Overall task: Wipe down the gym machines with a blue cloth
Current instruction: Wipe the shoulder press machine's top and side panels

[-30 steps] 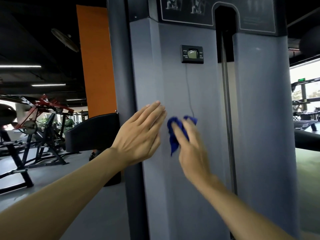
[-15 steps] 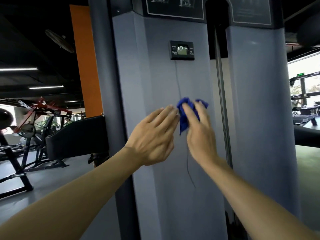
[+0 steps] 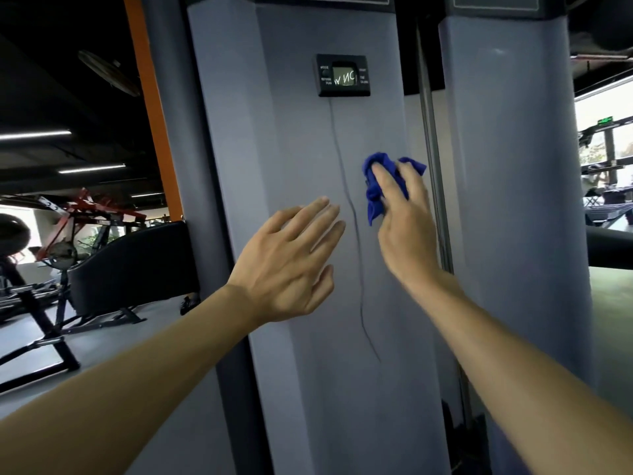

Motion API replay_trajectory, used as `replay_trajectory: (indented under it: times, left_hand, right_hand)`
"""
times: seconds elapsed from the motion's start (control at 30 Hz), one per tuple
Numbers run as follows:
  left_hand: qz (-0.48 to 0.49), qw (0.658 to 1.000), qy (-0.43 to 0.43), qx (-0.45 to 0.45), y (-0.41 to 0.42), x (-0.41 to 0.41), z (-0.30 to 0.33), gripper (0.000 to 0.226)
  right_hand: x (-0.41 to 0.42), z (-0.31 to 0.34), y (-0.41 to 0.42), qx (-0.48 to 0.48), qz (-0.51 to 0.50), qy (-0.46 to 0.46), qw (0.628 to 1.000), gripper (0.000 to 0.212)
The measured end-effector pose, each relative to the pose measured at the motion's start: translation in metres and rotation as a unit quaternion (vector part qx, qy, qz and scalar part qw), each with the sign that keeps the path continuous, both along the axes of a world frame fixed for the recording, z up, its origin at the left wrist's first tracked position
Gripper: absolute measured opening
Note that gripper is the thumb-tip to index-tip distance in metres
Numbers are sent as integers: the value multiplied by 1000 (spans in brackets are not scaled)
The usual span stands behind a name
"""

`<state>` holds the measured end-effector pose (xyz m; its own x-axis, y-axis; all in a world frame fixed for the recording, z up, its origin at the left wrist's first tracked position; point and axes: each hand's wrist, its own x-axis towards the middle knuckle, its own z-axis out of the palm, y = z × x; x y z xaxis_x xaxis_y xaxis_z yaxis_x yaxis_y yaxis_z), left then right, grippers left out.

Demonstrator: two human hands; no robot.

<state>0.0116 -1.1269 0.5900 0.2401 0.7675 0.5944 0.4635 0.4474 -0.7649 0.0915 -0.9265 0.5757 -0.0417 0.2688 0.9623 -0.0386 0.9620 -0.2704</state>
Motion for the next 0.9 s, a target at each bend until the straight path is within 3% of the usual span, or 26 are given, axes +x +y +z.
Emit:
replay_trajectory:
  times: [0.07,0.2,0.27,0.43,0.53,0.67,0.73,0.77,0.8,0.9]
  left_hand:
    - [-5,1000,2,2,0,0,0,62]
    - [1,1000,1,0,0,0,-1,62]
    - [-3,1000,-2,5,0,0,-2,60]
    - [-30,999,5,14,2,-2,-2,57]
    - [-32,999,5,19,3,-2,-2,56]
    - [-57,997,1,49,1,-6,-5,57]
    - [-75,992,-6,97,-2,-7,-9,58]
    - [-85,989,-11,117,-3,-7,-10,60]
    - [-93,987,-16,131,-3,-7,-11,62]
    - [-106,980,-37,163,-1,-6,-13,70]
  right_hand:
    - [-3,-24,-4,4,-7,0,1000,63]
    - [1,-134,-15,58,-25,-57,996,65]
    - [6,-120,5,74,-30,-63,995,65]
    - [10,-16,31,-79,19,30,996,68]
    - [-6,-41,-3,-116,-6,54,992,65]
    - [-29,-113,-82,74,6,15,997,42]
    - [-22,-122,-70,168,5,-26,985,41]
    - [-17,-118,-54,170,-4,-24,985,41]
    - [-12,-113,-37,127,-16,-8,992,42]
    - [-5,-83,2,-140,5,64,988,65]
